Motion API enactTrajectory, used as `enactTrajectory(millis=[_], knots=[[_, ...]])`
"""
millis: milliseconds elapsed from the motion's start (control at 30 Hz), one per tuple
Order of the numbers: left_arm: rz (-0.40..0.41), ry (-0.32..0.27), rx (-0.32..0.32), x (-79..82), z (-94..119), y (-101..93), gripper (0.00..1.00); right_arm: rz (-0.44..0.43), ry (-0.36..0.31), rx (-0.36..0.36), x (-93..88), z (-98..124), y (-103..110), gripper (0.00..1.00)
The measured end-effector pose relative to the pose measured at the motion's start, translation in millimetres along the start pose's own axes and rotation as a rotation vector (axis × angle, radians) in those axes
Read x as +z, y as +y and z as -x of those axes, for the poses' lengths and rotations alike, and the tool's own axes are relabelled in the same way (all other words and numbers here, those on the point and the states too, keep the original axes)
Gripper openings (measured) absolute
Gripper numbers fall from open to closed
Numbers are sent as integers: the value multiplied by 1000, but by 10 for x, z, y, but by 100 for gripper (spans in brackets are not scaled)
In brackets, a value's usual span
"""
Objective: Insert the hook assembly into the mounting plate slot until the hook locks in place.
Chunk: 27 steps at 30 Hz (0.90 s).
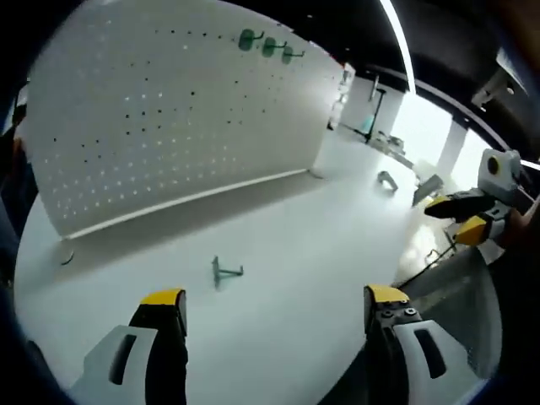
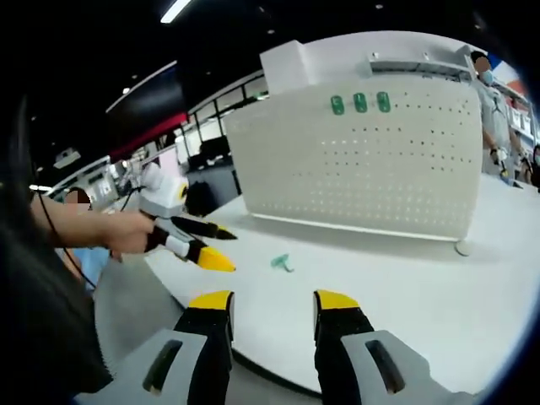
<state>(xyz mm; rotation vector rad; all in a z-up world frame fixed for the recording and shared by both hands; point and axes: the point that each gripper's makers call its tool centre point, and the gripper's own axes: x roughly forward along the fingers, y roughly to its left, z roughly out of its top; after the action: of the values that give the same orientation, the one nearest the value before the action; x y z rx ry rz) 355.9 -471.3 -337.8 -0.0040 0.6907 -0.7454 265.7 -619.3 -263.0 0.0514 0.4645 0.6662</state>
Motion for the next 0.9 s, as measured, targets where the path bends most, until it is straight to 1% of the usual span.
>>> enactTrajectory(millis=[133,233,300,400,633,833,867,900], knots=[[31,28,-4,-78,-141,89,85,-1,12,-1,-5,-22,-39,37],[39,33,-4,-101,-209,115,82,-2,18,-5,6,-47,-80,37],[48,33,-3,-120,-264,169,80,-4,19,-8,20,-66,-112,36],[77,35,-7,-146,-345,175,79,-12,20,-12,32,-103,-146,36],[98,47,4,-214,-480,207,77,-13,34,-12,16,-135,-167,36],[99,35,16,-173,-545,262,71,-27,52,-15,-31,-155,-208,36],[98,48,20,-185,-565,289,70,-23,58,-14,-37,-161,-213,36],[71,106,21,-257,-577,307,69,-22,60,-14,-35,-167,-221,35]])
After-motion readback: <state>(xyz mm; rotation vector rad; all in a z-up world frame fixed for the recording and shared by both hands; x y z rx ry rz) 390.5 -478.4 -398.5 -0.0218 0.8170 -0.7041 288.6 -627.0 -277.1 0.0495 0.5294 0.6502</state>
